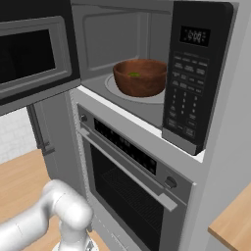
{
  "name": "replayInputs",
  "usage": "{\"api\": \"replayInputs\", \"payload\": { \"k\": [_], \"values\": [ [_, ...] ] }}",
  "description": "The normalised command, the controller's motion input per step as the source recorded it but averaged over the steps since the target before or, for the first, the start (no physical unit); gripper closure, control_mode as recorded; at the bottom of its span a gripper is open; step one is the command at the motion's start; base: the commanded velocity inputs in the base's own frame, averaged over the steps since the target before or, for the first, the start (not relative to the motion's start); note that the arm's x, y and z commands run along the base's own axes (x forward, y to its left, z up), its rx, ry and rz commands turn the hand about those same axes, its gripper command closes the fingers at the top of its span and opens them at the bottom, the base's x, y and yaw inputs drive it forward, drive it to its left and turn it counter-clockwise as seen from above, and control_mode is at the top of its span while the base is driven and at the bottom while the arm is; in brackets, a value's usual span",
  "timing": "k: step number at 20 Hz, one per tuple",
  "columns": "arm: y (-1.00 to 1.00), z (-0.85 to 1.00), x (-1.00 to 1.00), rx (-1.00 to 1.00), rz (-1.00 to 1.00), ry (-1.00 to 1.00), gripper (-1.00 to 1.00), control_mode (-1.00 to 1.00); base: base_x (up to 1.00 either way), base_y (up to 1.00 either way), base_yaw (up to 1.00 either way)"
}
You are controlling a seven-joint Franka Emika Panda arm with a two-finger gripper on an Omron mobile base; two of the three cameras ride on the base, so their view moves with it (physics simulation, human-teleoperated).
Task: Pick the lime from the sink and place it in the bowl. Then pick the bowl and place it in the microwave. Then close the microwave door and press the start button.
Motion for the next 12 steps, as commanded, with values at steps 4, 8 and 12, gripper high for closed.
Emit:
{"api": "replayInputs", "payload": {
  "k": [4,8,12],
  "values": [
    [-1.0,0.23,-0.33,0.12,0.0,-0.02,-1.0,-1.0,0.0,0.0,0.0],
    [-1.0,0.34,-0.4,0.14,0.0,-0.07,-1.0,-1.0,0.0,0.0,0.0],
    [-1.0,0.21,-0.14,0.12,0.0,-0.04,-1.0,-1.0,0.0,0.0,0.0]
  ]
}}
